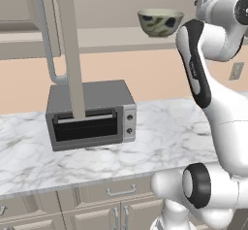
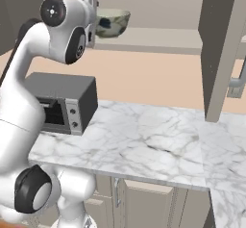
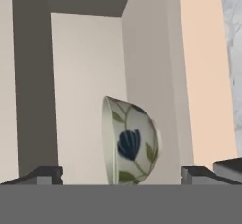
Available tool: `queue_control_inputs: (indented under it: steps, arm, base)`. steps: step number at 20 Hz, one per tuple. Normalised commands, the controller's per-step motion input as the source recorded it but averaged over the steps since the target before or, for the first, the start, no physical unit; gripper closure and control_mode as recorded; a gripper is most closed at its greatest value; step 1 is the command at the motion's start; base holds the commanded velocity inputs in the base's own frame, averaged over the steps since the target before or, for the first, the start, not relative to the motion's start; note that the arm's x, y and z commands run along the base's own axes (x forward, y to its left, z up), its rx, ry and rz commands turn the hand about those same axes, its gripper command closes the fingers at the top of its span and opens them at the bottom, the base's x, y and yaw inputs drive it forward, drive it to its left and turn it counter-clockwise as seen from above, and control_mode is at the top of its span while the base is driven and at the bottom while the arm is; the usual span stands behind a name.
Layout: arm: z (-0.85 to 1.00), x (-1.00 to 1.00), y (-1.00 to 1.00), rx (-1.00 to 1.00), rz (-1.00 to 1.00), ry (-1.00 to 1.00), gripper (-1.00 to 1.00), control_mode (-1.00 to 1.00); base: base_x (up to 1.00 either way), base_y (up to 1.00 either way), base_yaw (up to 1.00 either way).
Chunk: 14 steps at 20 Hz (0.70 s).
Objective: Pick up the bowls on the counter and stack them on top of one another in the open cabinet. Place the smaller bowl on top of the larger bowl.
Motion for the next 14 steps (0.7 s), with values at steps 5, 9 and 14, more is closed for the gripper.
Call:
queue_control_inputs:
  steps: [5, 9, 14]
  arm:
    - [-0.01, -0.75, -0.11, 0.00, 0.00, -0.01, -1.00, -1.00]
    - [-0.01, -0.68, -0.26, 0.01, -0.01, 0.00, -1.00, -1.00]
    - [-0.05, -0.67, -0.35, 0.03, -0.01, 0.00, -1.00, -1.00]
  base:
    - [0.00, 0.00, 0.00]
    - [0.00, 0.00, 0.00]
    - [0.00, 0.00, 0.00]
